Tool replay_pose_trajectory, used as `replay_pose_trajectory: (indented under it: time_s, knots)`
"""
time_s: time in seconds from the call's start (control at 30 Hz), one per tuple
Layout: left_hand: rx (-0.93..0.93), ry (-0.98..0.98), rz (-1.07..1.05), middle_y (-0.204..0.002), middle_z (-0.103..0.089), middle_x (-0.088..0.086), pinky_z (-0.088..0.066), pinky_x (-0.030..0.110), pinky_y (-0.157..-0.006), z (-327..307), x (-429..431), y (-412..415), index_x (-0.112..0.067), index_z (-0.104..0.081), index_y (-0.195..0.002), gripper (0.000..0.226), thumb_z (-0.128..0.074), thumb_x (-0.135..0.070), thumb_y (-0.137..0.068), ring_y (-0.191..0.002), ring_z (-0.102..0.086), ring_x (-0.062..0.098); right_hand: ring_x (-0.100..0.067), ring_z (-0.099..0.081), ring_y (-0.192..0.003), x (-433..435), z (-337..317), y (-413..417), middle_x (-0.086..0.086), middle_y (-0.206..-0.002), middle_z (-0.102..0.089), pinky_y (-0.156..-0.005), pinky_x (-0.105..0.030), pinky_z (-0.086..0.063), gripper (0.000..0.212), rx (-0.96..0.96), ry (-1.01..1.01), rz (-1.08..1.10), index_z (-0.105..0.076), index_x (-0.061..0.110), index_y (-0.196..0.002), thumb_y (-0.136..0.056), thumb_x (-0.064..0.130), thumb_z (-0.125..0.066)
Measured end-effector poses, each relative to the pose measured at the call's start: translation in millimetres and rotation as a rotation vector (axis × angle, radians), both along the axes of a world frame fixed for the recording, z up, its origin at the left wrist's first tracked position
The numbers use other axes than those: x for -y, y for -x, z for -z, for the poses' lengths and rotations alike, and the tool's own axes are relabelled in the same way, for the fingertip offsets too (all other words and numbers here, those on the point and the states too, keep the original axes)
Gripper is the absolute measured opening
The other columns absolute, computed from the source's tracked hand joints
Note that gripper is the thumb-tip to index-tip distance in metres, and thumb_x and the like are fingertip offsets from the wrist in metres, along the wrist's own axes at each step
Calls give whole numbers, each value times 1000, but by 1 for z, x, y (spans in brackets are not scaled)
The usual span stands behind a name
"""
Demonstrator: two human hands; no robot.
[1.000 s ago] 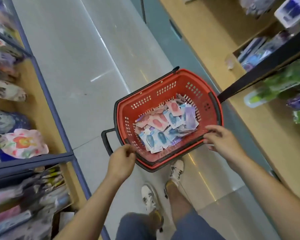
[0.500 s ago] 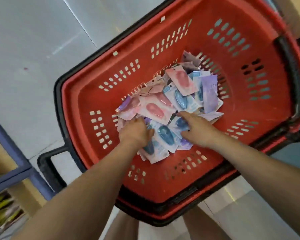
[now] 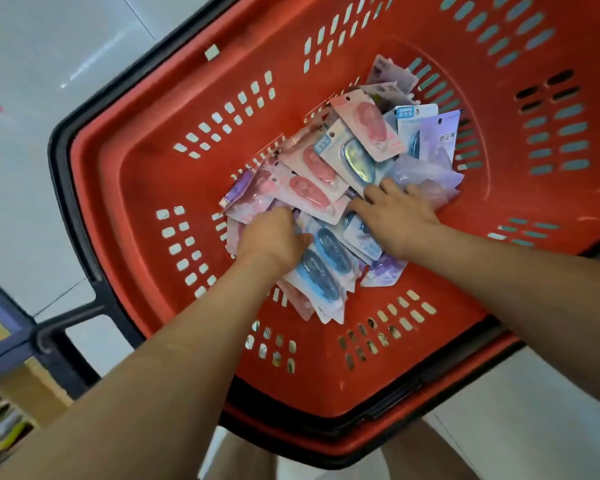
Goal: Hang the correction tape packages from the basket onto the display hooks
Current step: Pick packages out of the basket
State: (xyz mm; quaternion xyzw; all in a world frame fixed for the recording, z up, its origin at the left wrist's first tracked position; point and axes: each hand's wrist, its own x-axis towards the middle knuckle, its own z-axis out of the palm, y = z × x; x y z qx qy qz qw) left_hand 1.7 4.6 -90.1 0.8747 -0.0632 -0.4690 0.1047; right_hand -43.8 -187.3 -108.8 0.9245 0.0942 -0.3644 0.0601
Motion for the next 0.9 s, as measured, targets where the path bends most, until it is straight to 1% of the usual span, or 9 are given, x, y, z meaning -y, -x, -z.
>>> replay_pose_trajectory:
  time_s: [0.17,0.23,0.33,0.43,0.53,0.6,0.67,0.73,0.9]
  knots:
    - [248,-60,-57,-111,-66,21,-47,42,-79,-47,-28,-33,-12,-56,-115,38,-61,-42,-94,-103,-60,44,-24,-37,-131,19,-7,-9,2,-133,-48,-90,-39,-35,52,-27,30,-90,-45,28,-136,-88,38,-64]
    - [335,-13,-141,-105,-66,22,-44,41,-74,-59,-37,-32,-11,-55,-112,34,-60,-40,-95,-99,-59,45,-24,-50,-120,25,-20,-13,3,-118,-62,-86,-38,-31,40,-30,-45,4,-50,29,-118,-84,42,-67]
    - [350,164,-288,-84,-63,9,-38,36,-66,-71,-47,-21,-13,-56,-104,27,-63,-37,-94,-86,-60,37,-26,-60,-106,36,-39,-19,0,-104,-65,-92,-39,-39,35,93,-428,608,-55,25,-112,-85,38,-72]
    - [182,414,-507,-75,-66,-4,-49,32,-60,-80,-47,-9,-19,-61,-91,13,-69,-30,-91,-69,-64,18,-18,-57,-114,39,-53,-24,3,-119,-58,-101,-47,-47,73,125,-823,1119,-40,21,-136,-76,31,-82]
    - [-25,599,-602,-77,-71,-4,-53,28,-54,-85,-35,-4,-21,-64,-87,6,-69,-24,-88,-62,-64,8,-14,-51,-128,24,-65,-20,7,-141,-51,-107,-37,-44,89,64,-920,1091,-26,49,-144,-77,26,-80]
    - [-50,618,-498,-80,-72,1,-55,39,-61,-79,-28,-6,-22,-65,-89,8,-70,-28,-86,-65,-64,14,-4,-52,-122,9,-70,-14,13,-132,-57,-108,-32,-41,49,13,-1003,1073,-50,38,-134,-93,18,-67]
    - [-71,621,-417,-81,-73,2,-57,48,-68,-69,-21,-10,-23,-67,-91,15,-73,-35,-84,-69,-67,22,-3,-60,-112,-3,-80,-8,13,-117,-69,-107,-35,-44,18,-152,-1130,1257,-69,29,-112,-97,34,-60]
    - [-76,607,-364,-85,-74,7,-56,50,-72,-61,-13,-15,-23,-68,-93,31,-77,-48,-78,-77,-69,30,-9,-66,-111,-3,-88,1,9,-114,-73,-103,-38,-48,39,-340,-1179,1314,-72,27,-110,-82,54,-68]
    - [74,608,-377,-74,-64,12,-39,32,-58,-51,12,-19,-19,-69,-80,37,-73,-55,-70,-61,-46,13,-21,-71,-102,6,-93,15,-4,-112,-75,-84,-36,-58,57,-473,-1304,1388,-65,20,-121,-66,19,-79]
